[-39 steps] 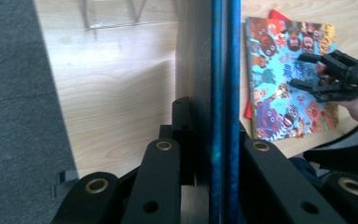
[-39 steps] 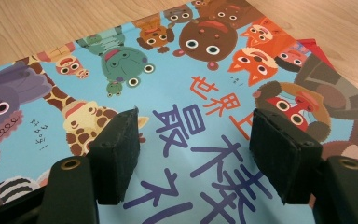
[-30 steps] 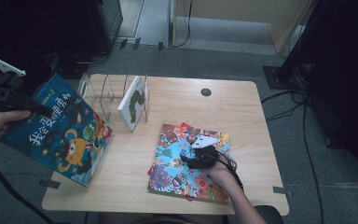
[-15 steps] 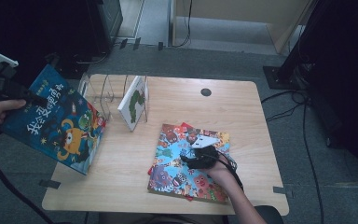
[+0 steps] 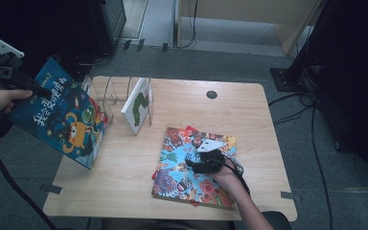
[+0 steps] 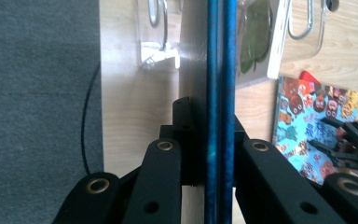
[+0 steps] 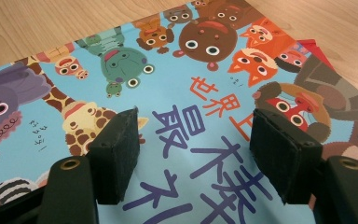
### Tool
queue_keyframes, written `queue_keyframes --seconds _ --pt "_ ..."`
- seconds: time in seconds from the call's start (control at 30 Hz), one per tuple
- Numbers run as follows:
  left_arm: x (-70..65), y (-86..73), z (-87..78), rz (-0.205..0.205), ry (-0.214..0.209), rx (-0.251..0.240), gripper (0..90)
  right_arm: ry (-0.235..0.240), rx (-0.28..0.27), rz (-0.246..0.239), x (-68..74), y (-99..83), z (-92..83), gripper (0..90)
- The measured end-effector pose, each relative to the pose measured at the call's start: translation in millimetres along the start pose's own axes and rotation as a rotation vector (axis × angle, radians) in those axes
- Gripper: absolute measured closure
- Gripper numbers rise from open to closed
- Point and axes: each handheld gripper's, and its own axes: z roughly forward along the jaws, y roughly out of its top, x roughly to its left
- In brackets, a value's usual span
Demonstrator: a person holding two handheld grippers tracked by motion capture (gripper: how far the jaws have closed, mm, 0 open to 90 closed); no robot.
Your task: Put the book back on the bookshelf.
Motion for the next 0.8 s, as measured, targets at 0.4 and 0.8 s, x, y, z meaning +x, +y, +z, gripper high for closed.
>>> queue_keyframes --seconds 0.4,0.8 --pt "4.8 28.1 14.0 -0.031 -0.006 -0.007 83.0 -0.005 -0.001 0.0 1.1 -0.6 -0.5 32.6" --pt "8.8 52.5 22.4 -0.042 -0.006 -0.016 82.8 -0.018 -0.003 0.007 3.6 -2.2 -2.2 32.4"
